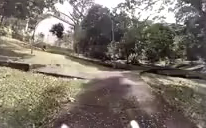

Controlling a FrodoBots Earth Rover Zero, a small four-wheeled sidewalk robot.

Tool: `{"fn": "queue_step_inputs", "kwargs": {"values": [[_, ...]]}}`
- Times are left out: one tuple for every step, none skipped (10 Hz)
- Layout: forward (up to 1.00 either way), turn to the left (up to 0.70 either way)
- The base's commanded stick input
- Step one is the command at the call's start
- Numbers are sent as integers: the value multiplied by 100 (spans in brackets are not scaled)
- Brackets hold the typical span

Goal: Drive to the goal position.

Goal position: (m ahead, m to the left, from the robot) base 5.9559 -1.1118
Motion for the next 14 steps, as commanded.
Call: {"fn": "queue_step_inputs", "kwargs": {"values": [[0, 0], [0, 0], [4, 0], [37, 0], [69, 0], [85, -9], [85, -28], [85, -34], [85, -34], [85, -34], [85, -34], [85, -34], [85, -34], [85, -25]]}}
